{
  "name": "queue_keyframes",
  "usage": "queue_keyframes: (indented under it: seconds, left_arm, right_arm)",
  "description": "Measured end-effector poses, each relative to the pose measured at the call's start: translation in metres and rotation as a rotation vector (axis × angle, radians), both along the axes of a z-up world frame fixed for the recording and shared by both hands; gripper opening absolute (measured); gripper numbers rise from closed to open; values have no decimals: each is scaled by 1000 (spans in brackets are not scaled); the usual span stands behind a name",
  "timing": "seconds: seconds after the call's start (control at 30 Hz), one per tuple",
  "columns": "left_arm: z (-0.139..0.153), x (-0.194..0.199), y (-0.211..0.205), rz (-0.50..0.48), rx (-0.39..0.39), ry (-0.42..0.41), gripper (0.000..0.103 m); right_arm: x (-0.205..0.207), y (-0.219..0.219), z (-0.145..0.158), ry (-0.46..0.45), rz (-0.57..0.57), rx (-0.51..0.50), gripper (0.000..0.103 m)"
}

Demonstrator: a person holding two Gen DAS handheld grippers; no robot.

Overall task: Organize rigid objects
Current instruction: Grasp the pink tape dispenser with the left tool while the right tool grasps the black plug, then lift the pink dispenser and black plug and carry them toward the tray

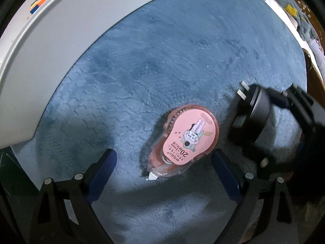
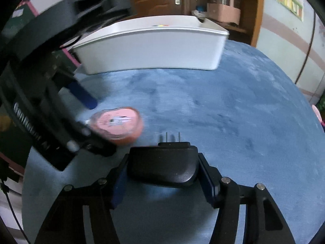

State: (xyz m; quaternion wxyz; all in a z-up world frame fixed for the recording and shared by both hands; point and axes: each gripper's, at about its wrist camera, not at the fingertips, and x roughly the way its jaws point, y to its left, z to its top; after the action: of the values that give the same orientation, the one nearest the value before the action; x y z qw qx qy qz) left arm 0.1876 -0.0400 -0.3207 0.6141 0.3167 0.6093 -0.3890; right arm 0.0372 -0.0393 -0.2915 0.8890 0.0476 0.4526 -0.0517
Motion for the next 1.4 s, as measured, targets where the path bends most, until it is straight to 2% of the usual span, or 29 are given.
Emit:
queue_keyframes:
  seconds: [0.07, 0.17, 0.23, 0.3, 0.4, 0.5, 0.67, 0.83, 0.87, 0.93, 1.07, 1.2, 1.3, 1.4]
  left_arm:
    - [1, -4, -7, -5, -10, -8, 93]
    - [4, -8, -13, -21, -20, -30, 81]
    - [6, -12, -17, -35, -30, -49, 67]
    - [10, -19, -23, -42, -38, -55, 58]
    - [12, -23, -27, -22, -39, -72, 58]
    - [16, -28, -26, 35, -54, -61, 57]
    - [23, -32, -21, 142, -30, -70, 56]
    - [54, -34, -16, 292, -85, -98, 52]
    - [65, -30, -14, 332, -107, -105, 46]
    - [87, -27, -8, 416, -158, -103, 24]
    - [134, -8, 10, 516, -272, -150, 22]
    - [164, 13, 27, 547, -326, -188, 19]
    - [161, 25, 33, 568, -338, -163, 19]
    - [143, 30, 32, 572, -307, -114, 20]
  right_arm:
    - [-2, -9, 1, 5, -20, 1, 62]
    - [-2, -18, 0, 9, -36, -4, 62]
    - [-1, -20, 0, 14, -40, 1, 62]
    - [-2, -20, 1, 18, -37, 4, 62]
    - [-3, -20, 1, 25, -28, -2, 62]
    - [-7, -19, 4, 29, -17, -1, 62]
    - [-11, -21, 13, 24, -7, 2, 62]
    - [-9, -34, 40, -9, -24, 21, 62]
    - [-7, -37, 47, -21, -30, 21, 62]
    - [-1, -45, 65, -42, -44, 22, 62]
    - [14, -59, 105, -103, -58, 14, 62]
    - [34, -69, 146, -176, -43, 10, 62]
    - [47, -72, 164, -209, -41, 20, 62]
    - [52, -73, 167, -218, -36, 23, 62]
